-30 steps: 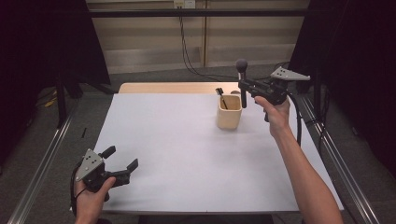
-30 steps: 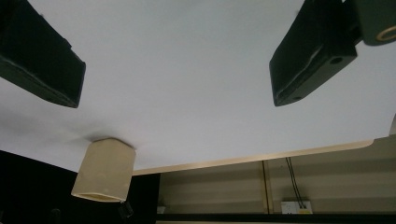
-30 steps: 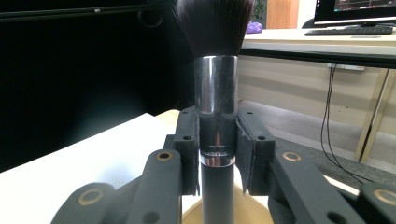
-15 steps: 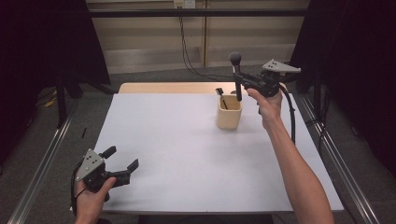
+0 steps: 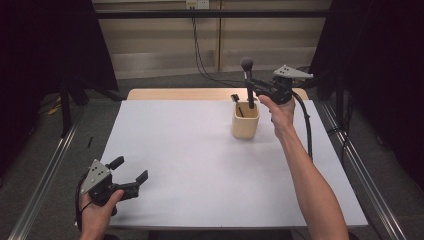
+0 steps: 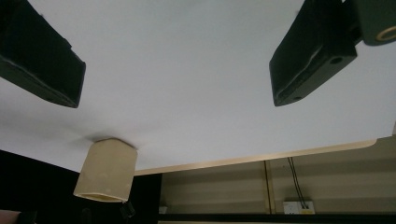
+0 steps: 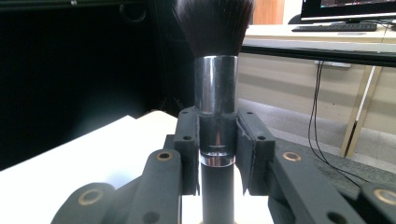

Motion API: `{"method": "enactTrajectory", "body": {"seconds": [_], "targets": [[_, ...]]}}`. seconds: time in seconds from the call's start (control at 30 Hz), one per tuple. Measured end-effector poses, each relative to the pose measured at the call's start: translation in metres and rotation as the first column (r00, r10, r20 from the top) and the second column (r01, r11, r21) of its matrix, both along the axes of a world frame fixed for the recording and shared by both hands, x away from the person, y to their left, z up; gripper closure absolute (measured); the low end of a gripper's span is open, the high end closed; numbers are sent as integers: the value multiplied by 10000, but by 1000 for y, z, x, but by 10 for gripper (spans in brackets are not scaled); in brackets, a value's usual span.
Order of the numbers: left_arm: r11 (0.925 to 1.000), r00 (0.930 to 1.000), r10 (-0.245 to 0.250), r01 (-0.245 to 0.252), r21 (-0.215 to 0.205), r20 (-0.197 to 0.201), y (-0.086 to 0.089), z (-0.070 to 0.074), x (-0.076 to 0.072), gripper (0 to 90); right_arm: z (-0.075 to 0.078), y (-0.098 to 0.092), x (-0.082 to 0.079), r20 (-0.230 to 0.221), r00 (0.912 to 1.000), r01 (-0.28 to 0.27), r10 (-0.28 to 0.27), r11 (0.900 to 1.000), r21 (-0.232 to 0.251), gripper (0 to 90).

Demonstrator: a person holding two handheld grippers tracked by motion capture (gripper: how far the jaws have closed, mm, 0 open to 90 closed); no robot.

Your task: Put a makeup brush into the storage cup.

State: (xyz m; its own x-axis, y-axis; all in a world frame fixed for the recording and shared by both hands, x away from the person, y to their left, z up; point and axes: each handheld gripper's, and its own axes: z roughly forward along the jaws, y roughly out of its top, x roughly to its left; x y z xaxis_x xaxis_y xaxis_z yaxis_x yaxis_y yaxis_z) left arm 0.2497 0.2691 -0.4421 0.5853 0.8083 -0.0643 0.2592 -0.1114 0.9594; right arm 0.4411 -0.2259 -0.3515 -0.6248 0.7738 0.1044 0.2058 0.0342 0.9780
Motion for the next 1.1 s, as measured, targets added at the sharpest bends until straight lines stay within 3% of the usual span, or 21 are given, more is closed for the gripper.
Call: {"method": "enactTrajectory", "body": {"seconds": [1.1], "targets": [[10000,10000,-13,13,-21,8,0,-1,0,34,-31,-4,-1,-374,9993,51,-54,9999,-96,723]]}}
